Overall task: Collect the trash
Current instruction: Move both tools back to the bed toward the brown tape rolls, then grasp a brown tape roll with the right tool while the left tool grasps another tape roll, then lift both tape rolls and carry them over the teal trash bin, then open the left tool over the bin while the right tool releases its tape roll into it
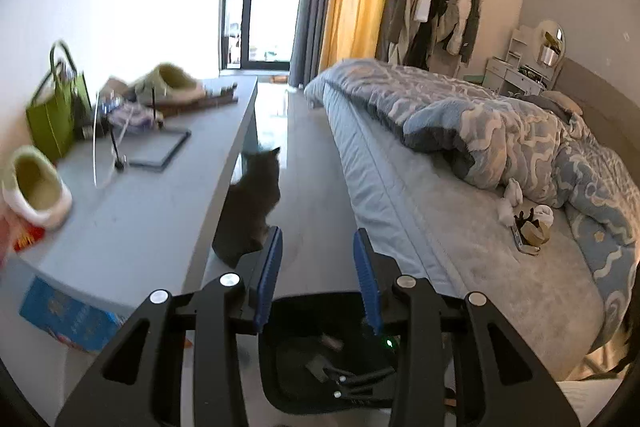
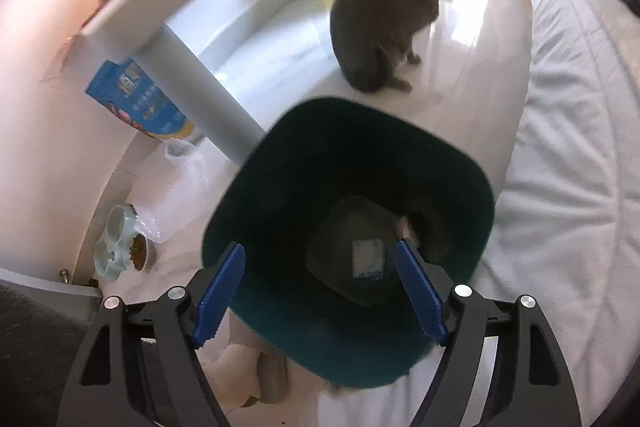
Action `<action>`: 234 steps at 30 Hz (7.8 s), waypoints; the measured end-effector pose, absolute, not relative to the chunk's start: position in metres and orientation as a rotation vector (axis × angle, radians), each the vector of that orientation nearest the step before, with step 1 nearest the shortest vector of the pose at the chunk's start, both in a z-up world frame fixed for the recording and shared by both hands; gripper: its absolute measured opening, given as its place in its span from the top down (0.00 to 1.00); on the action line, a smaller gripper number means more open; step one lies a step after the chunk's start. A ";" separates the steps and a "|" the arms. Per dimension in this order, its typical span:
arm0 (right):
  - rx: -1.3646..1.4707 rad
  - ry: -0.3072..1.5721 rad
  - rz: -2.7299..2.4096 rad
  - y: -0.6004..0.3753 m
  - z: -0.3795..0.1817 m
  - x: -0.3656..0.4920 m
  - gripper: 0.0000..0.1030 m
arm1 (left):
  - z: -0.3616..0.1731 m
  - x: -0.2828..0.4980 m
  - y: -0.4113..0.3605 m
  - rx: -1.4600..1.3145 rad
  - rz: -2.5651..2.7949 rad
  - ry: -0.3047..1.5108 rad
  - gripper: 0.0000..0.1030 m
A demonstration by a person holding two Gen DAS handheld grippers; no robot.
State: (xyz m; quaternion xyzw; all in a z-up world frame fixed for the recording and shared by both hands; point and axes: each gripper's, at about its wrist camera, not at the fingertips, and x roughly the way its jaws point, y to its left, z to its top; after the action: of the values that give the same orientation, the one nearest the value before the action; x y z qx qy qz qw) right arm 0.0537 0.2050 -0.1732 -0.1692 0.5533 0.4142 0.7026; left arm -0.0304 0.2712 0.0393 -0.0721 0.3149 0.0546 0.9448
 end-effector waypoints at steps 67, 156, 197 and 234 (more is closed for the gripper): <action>0.048 0.915 0.537 -0.161 -0.056 0.175 0.55 | -0.016 0.104 0.027 -0.038 -0.222 0.750 0.20; 0.352 0.908 0.912 -0.064 -0.023 0.183 0.89 | -0.063 0.113 0.097 -0.125 -0.167 0.890 0.48; 0.124 1.188 1.050 0.142 -0.101 0.142 0.89 | -0.145 0.041 0.280 -0.317 0.026 1.230 0.30; -0.275 1.494 0.931 0.216 -0.205 0.103 0.35 | -0.030 0.008 0.315 -0.367 -0.013 0.795 0.43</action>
State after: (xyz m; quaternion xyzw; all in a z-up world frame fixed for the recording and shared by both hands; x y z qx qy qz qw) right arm 0.1028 0.2162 -0.2047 -0.1200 0.6522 0.4062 0.6287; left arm 0.0081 0.3145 -0.0301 -0.1778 0.3850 -0.0061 0.9056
